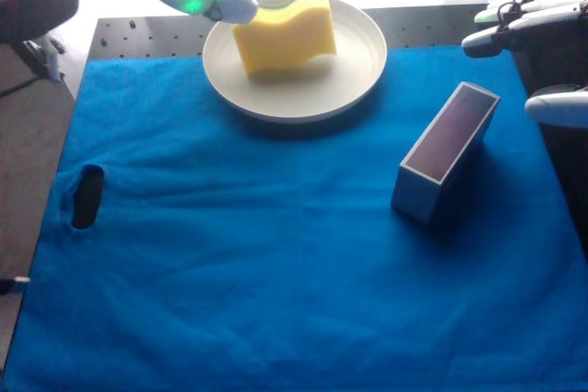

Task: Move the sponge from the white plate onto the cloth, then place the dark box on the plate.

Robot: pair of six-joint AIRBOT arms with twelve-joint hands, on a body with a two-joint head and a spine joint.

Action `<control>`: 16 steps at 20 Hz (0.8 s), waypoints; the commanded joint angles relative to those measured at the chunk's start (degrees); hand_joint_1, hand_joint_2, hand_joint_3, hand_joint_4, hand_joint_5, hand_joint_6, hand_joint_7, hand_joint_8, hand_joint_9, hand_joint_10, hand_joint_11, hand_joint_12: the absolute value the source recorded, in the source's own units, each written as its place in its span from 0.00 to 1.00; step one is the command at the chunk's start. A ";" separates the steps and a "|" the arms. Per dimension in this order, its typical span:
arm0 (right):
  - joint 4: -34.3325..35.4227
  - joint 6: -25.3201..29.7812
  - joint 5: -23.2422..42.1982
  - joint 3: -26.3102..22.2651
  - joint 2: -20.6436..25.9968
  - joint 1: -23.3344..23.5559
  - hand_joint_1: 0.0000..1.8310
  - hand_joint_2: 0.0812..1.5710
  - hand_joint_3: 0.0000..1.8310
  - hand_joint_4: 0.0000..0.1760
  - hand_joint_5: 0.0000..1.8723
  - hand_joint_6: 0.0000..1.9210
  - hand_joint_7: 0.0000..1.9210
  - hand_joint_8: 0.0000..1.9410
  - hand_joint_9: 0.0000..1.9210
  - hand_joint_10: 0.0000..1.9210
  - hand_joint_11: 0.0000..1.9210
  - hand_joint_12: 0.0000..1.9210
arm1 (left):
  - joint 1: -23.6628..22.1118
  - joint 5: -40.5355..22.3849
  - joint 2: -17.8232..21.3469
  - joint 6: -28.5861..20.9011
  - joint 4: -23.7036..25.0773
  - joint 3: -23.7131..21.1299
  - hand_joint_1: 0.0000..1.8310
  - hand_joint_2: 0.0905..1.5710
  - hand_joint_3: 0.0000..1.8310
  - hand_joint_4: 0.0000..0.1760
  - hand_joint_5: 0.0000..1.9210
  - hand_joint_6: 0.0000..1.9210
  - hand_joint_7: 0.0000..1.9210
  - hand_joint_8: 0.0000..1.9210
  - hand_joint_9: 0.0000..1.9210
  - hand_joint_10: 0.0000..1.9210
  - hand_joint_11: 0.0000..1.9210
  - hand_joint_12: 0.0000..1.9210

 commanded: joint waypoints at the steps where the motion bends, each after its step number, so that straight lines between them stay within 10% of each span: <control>1: 3.11 0.34 5.54 0.28 0.06 1.07 0.35 0.82 0.00 0.57 0.26 0.00 0.18 0.00 0.16 0.00 0.11 0.13 | -1.00 -5.04 -0.59 -0.21 -0.98 1.20 0.44 0.59 0.00 0.35 0.23 0.00 0.26 0.00 0.21 0.00 0.00 0.35; 2: 2.97 0.47 5.54 0.36 0.04 1.18 0.33 0.82 0.00 0.60 0.26 0.00 0.18 0.00 0.16 0.00 0.12 0.13 | -1.00 -4.27 -1.70 -0.22 -1.31 2.30 0.45 0.59 0.00 0.30 0.23 0.00 0.25 0.00 0.21 0.00 0.00 0.36; 4: 2.71 0.69 5.54 0.54 -0.03 1.42 0.31 0.82 0.00 0.57 0.26 0.00 0.17 0.00 0.16 0.00 0.12 0.12 | -0.99 -2.90 -3.32 -0.22 -1.35 3.64 0.42 0.57 0.00 0.52 0.22 0.00 0.25 0.00 0.23 0.00 0.00 0.56; 6: 2.65 0.71 5.54 0.57 -0.05 1.70 0.26 0.82 0.00 0.63 0.25 0.00 0.17 0.00 0.16 0.00 0.12 0.12 | -0.35 -1.46 -4.62 -0.18 -1.10 4.58 0.46 0.58 0.00 0.25 0.22 0.00 0.25 0.00 0.23 0.00 0.00 0.53; 10: 2.54 0.71 5.54 0.61 -0.11 1.83 0.24 0.83 0.00 0.53 0.25 0.00 0.17 0.00 0.15 0.00 0.12 0.11 | 1.19 1.21 -7.64 -0.17 -1.13 7.27 0.43 0.57 0.00 0.26 0.26 0.01 0.32 0.01 0.29 0.01 0.05 0.53; 12: 2.54 0.71 5.54 0.74 -0.32 1.85 0.25 0.82 0.00 0.51 0.25 0.00 0.17 0.00 0.15 0.00 0.12 0.10 | 1.63 2.10 -8.51 -0.16 -0.80 7.83 0.48 0.59 0.00 0.00 0.29 0.00 0.34 0.00 0.34 0.01 0.11 0.50; 14: 2.53 0.71 5.54 0.96 -0.53 1.97 0.25 0.82 0.00 0.54 0.25 0.00 0.17 0.00 0.15 0.00 0.13 0.10 | 1.98 2.93 -9.71 -0.16 -0.80 8.77 0.48 0.59 0.00 0.00 0.30 0.00 0.35 0.00 0.35 0.00 0.08 0.52; 15: 2.53 0.71 5.54 1.03 -0.65 2.00 0.26 0.82 0.00 0.54 0.25 0.00 0.17 0.00 0.15 0.00 0.13 0.10 | 2.03 3.36 -10.27 -0.14 -0.79 9.29 0.50 0.60 0.00 0.16 0.32 0.00 0.34 0.00 0.31 0.00 0.02 0.55; 16: 2.53 0.71 5.54 1.06 -0.69 2.00 0.29 0.81 0.00 0.50 0.26 0.00 0.18 0.00 0.16 0.00 0.13 0.10 | 2.04 3.48 -10.44 -0.14 -0.77 9.44 0.54 0.60 0.00 0.00 0.37 0.01 0.37 0.00 0.32 0.00 0.01 0.55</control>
